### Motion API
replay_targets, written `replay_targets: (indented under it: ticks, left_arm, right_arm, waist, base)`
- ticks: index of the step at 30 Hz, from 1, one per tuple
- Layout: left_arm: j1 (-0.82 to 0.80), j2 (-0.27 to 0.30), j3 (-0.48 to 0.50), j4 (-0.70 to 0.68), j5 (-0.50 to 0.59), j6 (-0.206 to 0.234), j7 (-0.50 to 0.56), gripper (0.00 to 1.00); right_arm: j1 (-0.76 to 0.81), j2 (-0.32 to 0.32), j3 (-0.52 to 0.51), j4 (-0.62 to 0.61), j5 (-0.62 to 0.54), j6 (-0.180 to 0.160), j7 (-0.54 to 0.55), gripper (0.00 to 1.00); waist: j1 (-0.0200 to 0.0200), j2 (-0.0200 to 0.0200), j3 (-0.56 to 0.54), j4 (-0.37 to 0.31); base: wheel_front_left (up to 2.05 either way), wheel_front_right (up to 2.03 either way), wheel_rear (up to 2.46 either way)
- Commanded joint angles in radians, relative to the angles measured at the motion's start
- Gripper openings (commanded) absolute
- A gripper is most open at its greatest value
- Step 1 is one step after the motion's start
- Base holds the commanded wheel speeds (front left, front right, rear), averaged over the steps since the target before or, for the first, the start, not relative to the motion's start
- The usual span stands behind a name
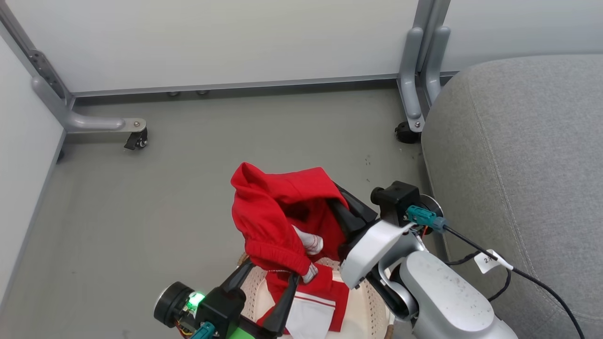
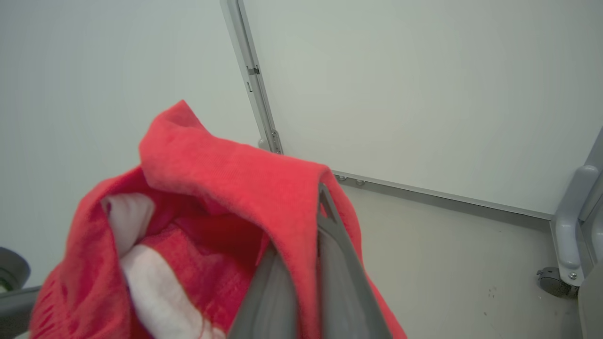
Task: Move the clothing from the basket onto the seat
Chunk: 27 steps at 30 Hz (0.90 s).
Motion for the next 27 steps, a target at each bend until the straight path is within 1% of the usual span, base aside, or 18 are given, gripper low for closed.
replay_targets:
  ticks: [1, 9, 14, 22, 27]
  left_arm:
    - [0.007, 0.004, -0.001, 0.003, 0.008, 0.000, -0.006, 1.00]
    - [-0.013, 0.010, -0.007, 0.009, 0.006, 0.003, -0.006, 1.00]
    - [-0.027, 0.017, -0.009, 0.012, 0.007, 0.008, -0.003, 1.00]
    - [-0.044, 0.029, -0.013, 0.004, 0.008, 0.011, 0.000, 1.00]
    - [-0.059, 0.035, -0.021, -0.007, 0.010, 0.012, 0.002, 1.00]
  right_arm:
    - [0.018, -0.003, -0.004, 0.000, -0.006, 0.000, -0.005, 0.00]
    - [0.010, -0.003, -0.011, -0.007, -0.003, 0.000, -0.009, 0.00]
    - [-0.004, -0.003, -0.049, -0.001, -0.015, 0.000, -0.017, 0.00]
    - [-0.020, -0.008, -0.134, 0.006, -0.042, 0.000, -0.029, 0.00]
    - [-0.023, -0.009, -0.177, 0.012, -0.046, 0.000, -0.037, 0.00]
  waist:
    - [0.0000, 0.0000, 0.004, -0.005]
    - [0.0000, 0.0000, 0.014, -0.036]
    - [0.0000, 0.0000, 0.025, -0.071]
    - [0.0000, 0.0000, 0.051, -0.164]
    - [0.0000, 0.0000, 0.067, -0.246]
  base:
    - [0.00, 0.00, 0.00]
    - [0.00, 0.00, 0.00]
    - [0.00, 0.00, 0.00]
    - [0.00, 0.00, 0.00]
    - [0.00, 0.00, 0.00]
